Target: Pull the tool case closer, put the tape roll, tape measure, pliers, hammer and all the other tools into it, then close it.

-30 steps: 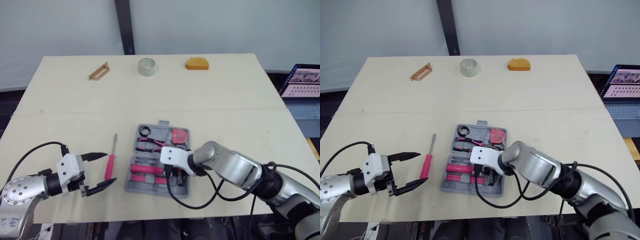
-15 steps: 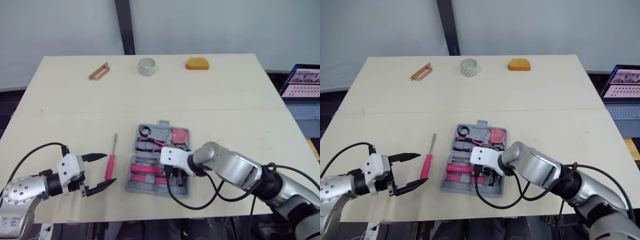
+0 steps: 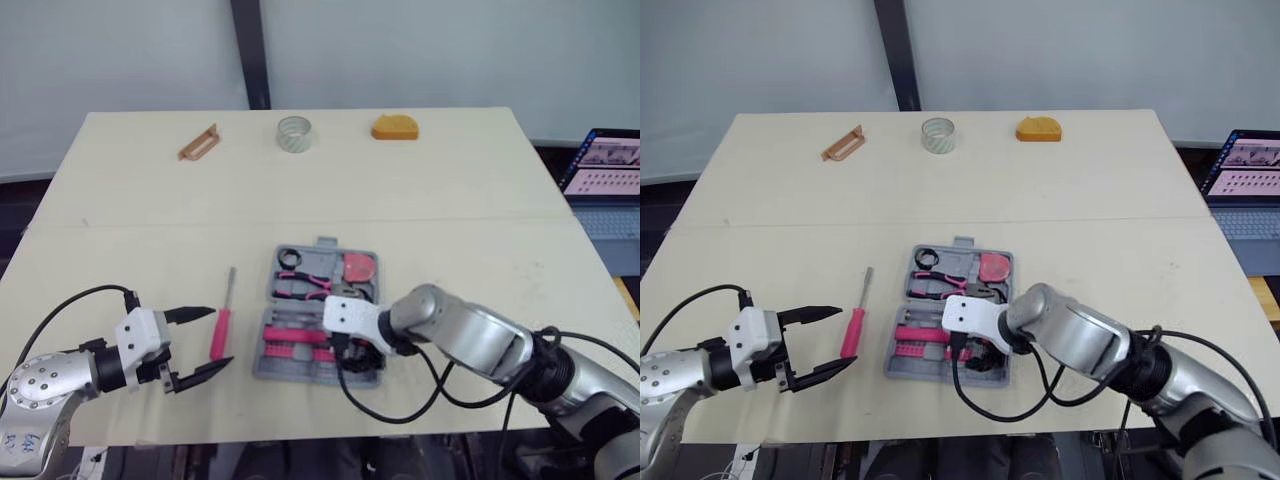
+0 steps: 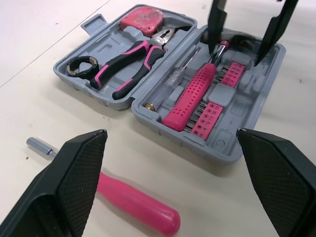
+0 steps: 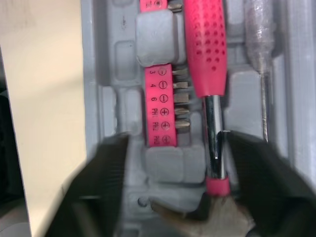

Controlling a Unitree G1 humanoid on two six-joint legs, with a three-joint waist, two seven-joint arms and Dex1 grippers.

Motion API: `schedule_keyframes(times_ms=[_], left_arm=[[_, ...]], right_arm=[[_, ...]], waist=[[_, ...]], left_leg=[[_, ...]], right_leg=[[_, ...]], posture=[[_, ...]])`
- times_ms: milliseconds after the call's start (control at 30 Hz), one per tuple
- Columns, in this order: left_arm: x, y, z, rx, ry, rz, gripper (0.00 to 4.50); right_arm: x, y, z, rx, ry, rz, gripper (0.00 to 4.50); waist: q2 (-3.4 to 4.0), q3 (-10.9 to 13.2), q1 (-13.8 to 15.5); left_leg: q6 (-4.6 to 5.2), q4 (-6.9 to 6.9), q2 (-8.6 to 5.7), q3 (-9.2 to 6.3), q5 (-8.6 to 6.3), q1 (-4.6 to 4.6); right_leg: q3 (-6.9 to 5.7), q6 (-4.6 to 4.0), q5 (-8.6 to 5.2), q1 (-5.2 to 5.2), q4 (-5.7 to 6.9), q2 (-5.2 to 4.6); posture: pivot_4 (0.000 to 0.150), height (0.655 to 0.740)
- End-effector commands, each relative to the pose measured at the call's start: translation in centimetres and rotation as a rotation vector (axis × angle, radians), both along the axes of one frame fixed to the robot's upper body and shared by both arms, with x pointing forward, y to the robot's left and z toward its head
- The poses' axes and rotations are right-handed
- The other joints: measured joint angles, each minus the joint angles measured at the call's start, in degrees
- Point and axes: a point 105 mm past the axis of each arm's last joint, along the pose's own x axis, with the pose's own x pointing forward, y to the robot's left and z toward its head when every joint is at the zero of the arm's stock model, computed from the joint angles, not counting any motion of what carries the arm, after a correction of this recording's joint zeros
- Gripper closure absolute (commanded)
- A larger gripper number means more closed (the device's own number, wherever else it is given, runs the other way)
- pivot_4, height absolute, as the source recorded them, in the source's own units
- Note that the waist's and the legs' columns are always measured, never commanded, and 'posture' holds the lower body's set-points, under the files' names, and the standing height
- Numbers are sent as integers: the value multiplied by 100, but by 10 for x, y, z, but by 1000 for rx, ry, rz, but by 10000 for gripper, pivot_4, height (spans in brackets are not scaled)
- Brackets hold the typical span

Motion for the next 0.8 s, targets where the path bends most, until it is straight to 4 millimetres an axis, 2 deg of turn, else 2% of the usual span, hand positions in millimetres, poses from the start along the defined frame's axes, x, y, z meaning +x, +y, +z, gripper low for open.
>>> schedule_keyframes(times_ms=[33,133,200,233,367,467,500,533,667,800], left_arm=[[-1,-1,3,5,-18,-11,0],[-1,-2,3,1,-17,-12,0],[0,-4,3,-2,-17,-13,0],[0,-4,3,-4,-18,-13,0],[2,-7,4,-11,-23,-18,0],[4,-8,5,-15,-25,-23,0],[5,-9,5,-16,-26,-26,0],[5,-10,5,-17,-27,-28,0],[6,-10,6,-17,-30,-30,0],[6,-11,7,-17,-32,-30,0]], right_arm=[[-8,4,22,68,-9,42,540],[-11,8,29,126,-3,60,540],[-5,13,32,183,-49,66,540],[-2,17,34,229,-80,79,2869],[10,30,38,404,-163,92,17623],[15,37,34,549,-159,84,33744],[17,38,29,584,-145,81,37420],[17,37,25,603,-134,78,43975],[19,32,1,619,-82,67,44619],[20,31,-12,613,-49,63,44619]], waist=[[0,0,1],[0,0,-7],[-1,-1,1],[-1,-1,0],[-4,-3,-2],[-10,-6,-4],[-9,-5,-5],[-9,-5,-6],[-8,-5,-8],[-7,-4,-14]], left_leg=[[0,-1,0,0,0,0],[0,-2,1,0,0,1],[0,-2,1,0,0,1],[0,-2,1,0,0,1],[0,-1,1,3,0,2],[0,-1,0,5,0,3],[0,-1,1,4,0,3],[0,-1,1,5,0,3],[0,-1,1,7,0,5],[0,0,1,6,0,7]], right_leg=[[0,0,0,0,-1,0],[0,0,0,0,-1,1],[0,0,0,0,-1,1],[0,0,0,0,-1,1],[2,0,0,1,1,1],[2,2,1,1,1,1],[1,2,1,1,1,2],[2,2,1,1,0,2],[3,2,1,3,1,2],[3,2,1,3,3,2]], posture=[[1500,7400],[1500,7400],[1500,7400],[1500,7400],[1500,7400],[1500,7400],[1500,7400],[1500,7400],[1500,7400],[1500,7400]])
